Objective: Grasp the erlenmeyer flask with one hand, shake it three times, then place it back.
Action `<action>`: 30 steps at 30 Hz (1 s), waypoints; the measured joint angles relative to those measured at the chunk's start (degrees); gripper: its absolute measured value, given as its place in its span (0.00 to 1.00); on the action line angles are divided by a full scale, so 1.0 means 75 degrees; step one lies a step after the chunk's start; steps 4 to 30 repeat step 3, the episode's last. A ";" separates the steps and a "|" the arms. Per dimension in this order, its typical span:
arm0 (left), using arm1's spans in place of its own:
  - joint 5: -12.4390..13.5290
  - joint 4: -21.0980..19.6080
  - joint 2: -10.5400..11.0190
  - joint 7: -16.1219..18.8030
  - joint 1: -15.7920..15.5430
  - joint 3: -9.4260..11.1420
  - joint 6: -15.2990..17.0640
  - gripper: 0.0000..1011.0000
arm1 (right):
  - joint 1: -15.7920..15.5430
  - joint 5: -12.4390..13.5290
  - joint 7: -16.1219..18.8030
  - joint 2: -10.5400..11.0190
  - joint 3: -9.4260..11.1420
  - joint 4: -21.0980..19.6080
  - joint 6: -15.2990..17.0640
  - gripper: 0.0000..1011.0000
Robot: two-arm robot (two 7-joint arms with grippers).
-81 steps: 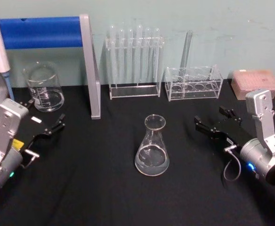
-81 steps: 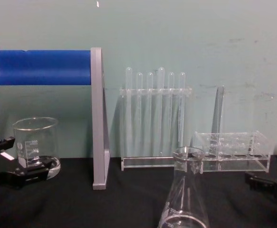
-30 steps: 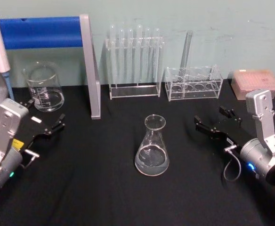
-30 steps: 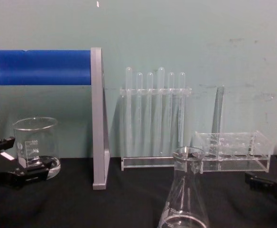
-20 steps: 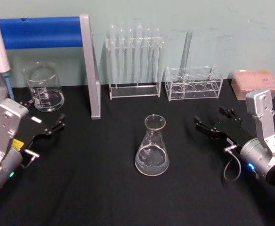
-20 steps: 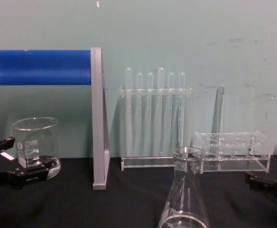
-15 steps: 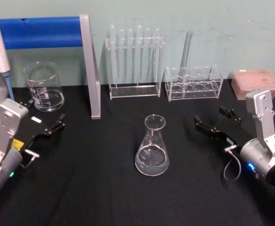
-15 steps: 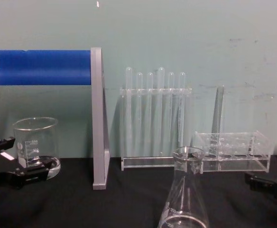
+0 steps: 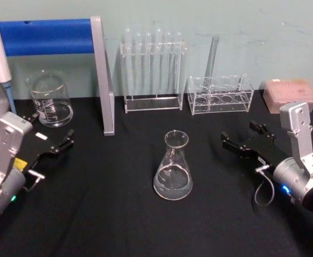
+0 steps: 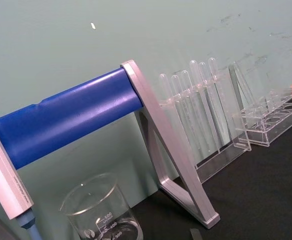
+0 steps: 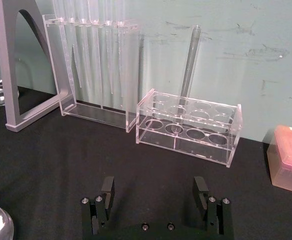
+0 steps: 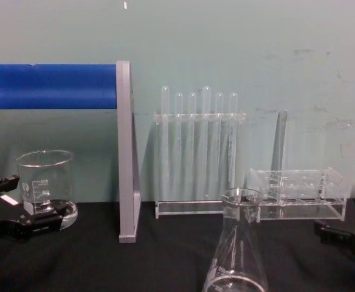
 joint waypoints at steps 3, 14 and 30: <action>0.0000 0.0000 0.0000 0.0000 0.0000 0.0000 0.0000 0.99 | 0.0000 0.0000 0.0000 0.0000 0.0000 0.0000 0.0000 0.99; 0.0000 0.0000 0.0000 0.0000 0.0000 0.0000 0.0000 0.99 | 0.0000 0.0000 0.0000 0.0000 0.0000 0.0000 0.0000 0.99; 0.0000 0.0000 0.0000 0.0000 0.0000 0.0000 0.0000 0.99 | 0.0000 0.0000 0.0000 0.0000 0.0000 0.0000 0.0000 0.99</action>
